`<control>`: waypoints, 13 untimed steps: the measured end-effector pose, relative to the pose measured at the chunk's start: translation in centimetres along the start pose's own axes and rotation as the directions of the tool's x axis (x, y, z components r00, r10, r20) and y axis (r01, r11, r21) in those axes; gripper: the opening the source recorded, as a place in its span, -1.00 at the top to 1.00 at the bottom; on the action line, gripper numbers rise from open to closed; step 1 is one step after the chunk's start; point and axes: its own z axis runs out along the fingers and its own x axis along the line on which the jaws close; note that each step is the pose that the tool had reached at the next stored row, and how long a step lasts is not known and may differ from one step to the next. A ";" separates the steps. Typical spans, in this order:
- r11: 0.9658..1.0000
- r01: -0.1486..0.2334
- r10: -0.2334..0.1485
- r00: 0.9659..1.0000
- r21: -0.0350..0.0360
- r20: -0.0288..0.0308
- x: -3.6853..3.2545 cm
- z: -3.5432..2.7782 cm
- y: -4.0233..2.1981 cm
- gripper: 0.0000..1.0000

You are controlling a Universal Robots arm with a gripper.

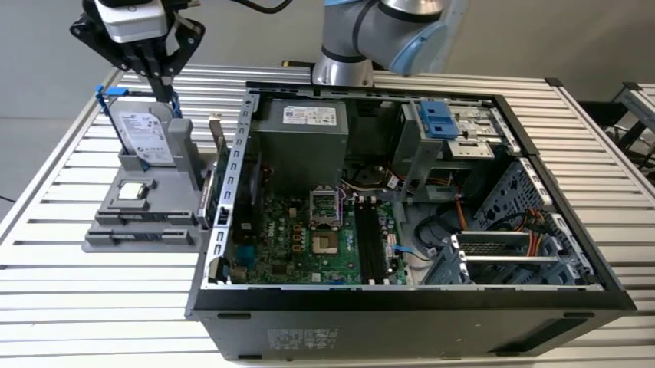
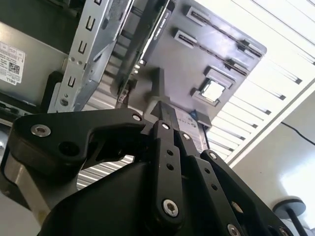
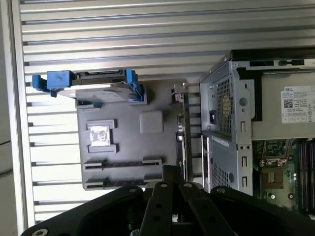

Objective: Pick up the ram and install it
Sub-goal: 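Reach for the ram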

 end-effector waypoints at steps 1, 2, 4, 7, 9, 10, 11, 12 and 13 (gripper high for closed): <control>1.000 0.000 0.000 1.000 0.000 0.000 0.29 0.00 -0.02 1.00; 1.000 0.000 0.000 1.000 0.000 0.000 0.61 0.00 -0.05 1.00; 1.000 0.000 0.000 1.000 0.000 0.000 1.25 -0.01 -0.09 1.00; 1.000 0.000 0.000 1.000 0.000 0.000 2.17 -0.02 -0.16 1.00; 1.000 0.000 0.000 1.000 0.000 0.000 2.79 -0.03 -0.21 1.00; 1.000 0.000 0.000 1.000 0.000 0.000 3.09 -0.03 -0.23 1.00; 1.000 0.000 0.000 1.000 0.000 0.000 3.38 -0.04 -0.25 1.00; 1.000 0.000 0.000 1.000 0.000 0.000 3.68 -0.04 -0.27 1.00; 1.000 0.000 0.000 1.000 0.000 0.000 3.94 -0.04 -0.29 1.00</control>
